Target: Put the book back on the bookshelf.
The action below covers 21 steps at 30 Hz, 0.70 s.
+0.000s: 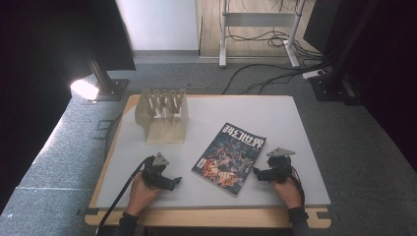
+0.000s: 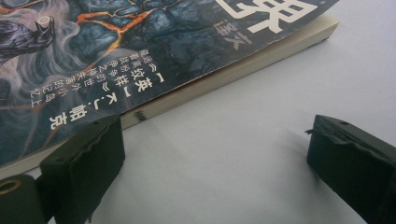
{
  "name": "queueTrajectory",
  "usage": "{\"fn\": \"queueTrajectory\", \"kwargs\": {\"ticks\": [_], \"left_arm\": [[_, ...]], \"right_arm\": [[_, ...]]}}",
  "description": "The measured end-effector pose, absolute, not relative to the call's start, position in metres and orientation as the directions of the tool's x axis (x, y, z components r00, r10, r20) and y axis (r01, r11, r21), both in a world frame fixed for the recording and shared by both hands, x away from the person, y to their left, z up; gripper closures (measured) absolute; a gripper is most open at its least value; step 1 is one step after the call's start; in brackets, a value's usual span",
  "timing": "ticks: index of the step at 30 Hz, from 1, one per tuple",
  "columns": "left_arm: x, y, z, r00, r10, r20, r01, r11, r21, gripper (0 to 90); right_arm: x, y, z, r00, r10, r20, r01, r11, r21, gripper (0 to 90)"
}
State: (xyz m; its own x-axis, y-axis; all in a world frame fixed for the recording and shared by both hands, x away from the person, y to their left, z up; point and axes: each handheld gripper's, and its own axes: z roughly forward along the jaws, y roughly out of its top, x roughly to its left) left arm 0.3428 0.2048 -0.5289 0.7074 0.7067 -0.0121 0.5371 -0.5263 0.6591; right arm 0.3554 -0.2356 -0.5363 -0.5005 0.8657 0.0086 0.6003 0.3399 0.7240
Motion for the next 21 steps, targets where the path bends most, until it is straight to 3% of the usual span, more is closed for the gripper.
{"fn": "queueTrajectory", "kwargs": {"ticks": [9, 21], "left_arm": [[0.349, 0.205, -0.527, 0.708, 0.705, -0.041, 0.549, -0.513, 0.660, 0.0], [0.380, 0.190, -0.518, 0.704, 0.710, -0.003, 0.538, -0.531, 0.654, 0.0]], "right_arm": [[0.355, -0.237, -0.536, -0.507, 0.862, 0.013, 0.600, 0.342, 0.723, 2.6], [0.354, -0.239, -0.525, -0.505, 0.863, 0.023, 0.595, 0.328, 0.734, 1.1]]}}
